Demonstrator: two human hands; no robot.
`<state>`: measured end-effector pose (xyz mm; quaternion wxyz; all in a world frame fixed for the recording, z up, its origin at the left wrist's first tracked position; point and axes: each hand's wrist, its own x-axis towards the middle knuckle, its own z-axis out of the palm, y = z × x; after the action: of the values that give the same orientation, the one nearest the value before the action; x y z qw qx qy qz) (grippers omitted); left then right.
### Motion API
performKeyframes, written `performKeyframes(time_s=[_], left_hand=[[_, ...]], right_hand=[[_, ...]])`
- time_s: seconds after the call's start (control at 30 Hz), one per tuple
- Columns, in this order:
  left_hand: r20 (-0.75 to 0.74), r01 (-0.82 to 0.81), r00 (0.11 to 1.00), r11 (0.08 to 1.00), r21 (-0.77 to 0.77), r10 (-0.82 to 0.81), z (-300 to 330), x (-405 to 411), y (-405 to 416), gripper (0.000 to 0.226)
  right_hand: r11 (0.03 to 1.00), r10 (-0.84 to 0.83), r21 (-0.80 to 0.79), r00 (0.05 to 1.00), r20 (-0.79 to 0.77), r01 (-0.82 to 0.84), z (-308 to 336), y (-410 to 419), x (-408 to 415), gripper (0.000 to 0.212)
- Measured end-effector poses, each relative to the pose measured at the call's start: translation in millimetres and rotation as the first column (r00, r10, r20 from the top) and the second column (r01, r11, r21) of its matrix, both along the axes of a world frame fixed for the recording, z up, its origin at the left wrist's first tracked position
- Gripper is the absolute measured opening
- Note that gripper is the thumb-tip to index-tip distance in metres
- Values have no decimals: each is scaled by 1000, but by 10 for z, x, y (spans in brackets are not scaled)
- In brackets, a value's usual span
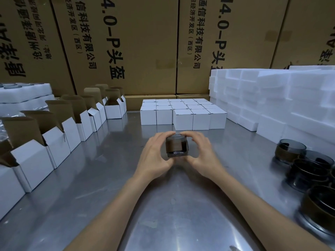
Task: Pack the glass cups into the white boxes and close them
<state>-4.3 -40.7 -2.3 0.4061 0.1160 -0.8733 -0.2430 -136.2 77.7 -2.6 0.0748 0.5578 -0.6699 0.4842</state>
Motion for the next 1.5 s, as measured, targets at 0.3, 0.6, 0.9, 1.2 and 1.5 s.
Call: performKeyframes(time_s=[0.3, 0.6, 0.9, 1.2, 1.5], left_hand=[[17, 18, 1000, 983, 184, -21, -25, 2, -17, 64], [-20, -62, 998, 997, 49, 63, -11, 12, -15, 61], [-19, 1, 1000, 1000, 8, -1, -8, 14, -1, 66], [6, -11, 1000, 989, 150, 10, -40, 26, -38, 59], [-9, 4, 1000, 999, 34, -4, -37, 17, -29, 60]], right_hand=[[998, -6, 56, 997, 73, 2, -13, -6, -15, 62], [998, 16, 62, 1000, 19, -18, 21, -1, 26, 76], [998, -31, 59, 999, 36, 28, 7, 8, -12, 61], [995, 34, 93, 992, 120, -46, -9, -3, -2, 65], [1000, 13, 19, 1000, 2, -13, 35, 1, 32, 65]])
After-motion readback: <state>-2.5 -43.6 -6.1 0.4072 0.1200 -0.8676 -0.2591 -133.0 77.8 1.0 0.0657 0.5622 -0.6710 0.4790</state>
